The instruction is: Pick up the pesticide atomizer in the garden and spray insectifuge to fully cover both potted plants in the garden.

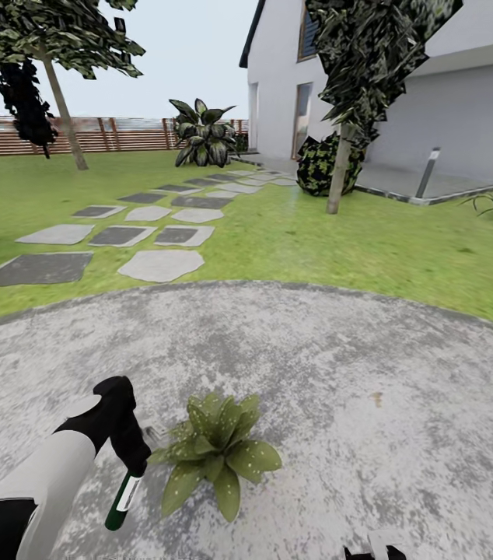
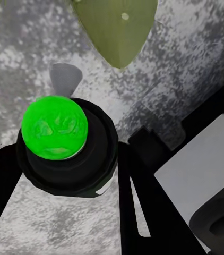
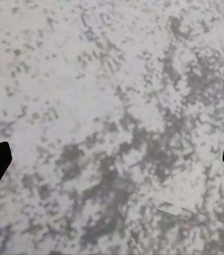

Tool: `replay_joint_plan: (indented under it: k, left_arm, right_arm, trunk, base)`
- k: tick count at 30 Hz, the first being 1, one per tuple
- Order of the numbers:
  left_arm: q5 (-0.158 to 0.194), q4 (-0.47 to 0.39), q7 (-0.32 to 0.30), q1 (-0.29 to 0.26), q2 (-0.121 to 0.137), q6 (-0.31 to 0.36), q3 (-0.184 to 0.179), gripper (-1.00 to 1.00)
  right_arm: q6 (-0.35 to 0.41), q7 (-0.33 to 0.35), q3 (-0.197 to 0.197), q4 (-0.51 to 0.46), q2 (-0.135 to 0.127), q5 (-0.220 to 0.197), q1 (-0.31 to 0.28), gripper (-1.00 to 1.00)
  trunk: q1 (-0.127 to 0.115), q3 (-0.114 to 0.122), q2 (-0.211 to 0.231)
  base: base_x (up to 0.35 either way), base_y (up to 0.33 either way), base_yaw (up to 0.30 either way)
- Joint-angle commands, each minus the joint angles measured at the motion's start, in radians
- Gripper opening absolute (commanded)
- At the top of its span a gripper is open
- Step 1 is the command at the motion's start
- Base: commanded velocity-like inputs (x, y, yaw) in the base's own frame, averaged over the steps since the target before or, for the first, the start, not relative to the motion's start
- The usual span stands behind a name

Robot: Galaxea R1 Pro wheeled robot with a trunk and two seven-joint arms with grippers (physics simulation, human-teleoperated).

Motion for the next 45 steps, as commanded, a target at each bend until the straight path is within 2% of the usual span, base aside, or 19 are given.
replay_joint_plan:
  k: [1,3,6,9,13,18,22,31,45]
  left_arm:
    - [-0.008,-0.001,-0.012,-0.002,-0.001,0.011,0.0,-1.0]
    - [-0.01,-0.001,-0.035,-0.011,-0.002,0.013,-0.003,-1.0]
    - [-0.021,-0.003,-0.104,-0.018,-0.004,0.011,-0.009,-1.0]
    - [-0.062,-0.058,-0.104,-0.022,-0.005,0.011,-0.033,-1.0]
    - [-0.085,-0.087,-0.104,-0.023,-0.02,0.011,-0.041,-1.0]
    - [-0.09,-0.094,-0.104,-0.025,-0.038,0.011,-0.044,-1.0]
    - [-0.092,-0.095,-0.104,-0.047,-0.048,0.009,-0.044,-1.0]
    - [-0.093,-0.095,-0.104,-0.053,-0.045,0.009,-0.046,-1.0]
    - [-0.092,-0.095,-0.104,-0.045,-0.034,0.01,-0.046,-1.0]
  right_arm:
    - [-0.003,-0.004,0.009,0.001,0.0,-0.005,0.0,1.0]
    - [-0.003,-0.004,0.009,0.001,0.0,-0.005,0.0,1.0]
    - [-0.003,-0.004,0.008,0.001,-0.002,-0.005,0.0,1.0]
    - [-0.003,-0.003,0.008,0.001,-0.003,-0.005,0.0,1.0]
    - [-0.003,-0.004,0.008,0.001,-0.003,-0.005,0.0,1.0]
    - [-0.003,-0.005,0.008,0.001,-0.003,-0.005,0.0,1.0]
    - [-0.003,-0.004,0.007,0.001,-0.005,-0.005,0.0,1.0]
    - [-0.003,-0.003,0.01,0.005,-0.014,-0.002,0.0,1.0]
    - [-0.003,-0.003,0.009,0.004,-0.012,-0.004,0.0,1.0]
  trunk:
    - [0.0,-0.001,0.0]
    - [0.0,-0.001,0.0]
    - [0.0,-0.001,0.0]
    - [0.0,-0.001,0.0]
    - [0.0,-0.001,0.0]
    - [0.0,-0.001,0.0]
    - [0.0,-0.001,0.0]
    - [0.0,-0.001,0.0]
    - [0.0,-0.001,0.0]
  base:
    - [0.001,-0.001,0.259]
    - [0.0,0.0,0.226]
    - [0.0,0.0,0.066]
    - [0.0,0.0,0.011]
    - [0.0,0.0,0.048]
    - [0.0,0.0,0.236]
    - [0.052,-0.039,0.2]
    - [0.053,-0.239,0.011]
    - [-0.237,-0.206,0.0]
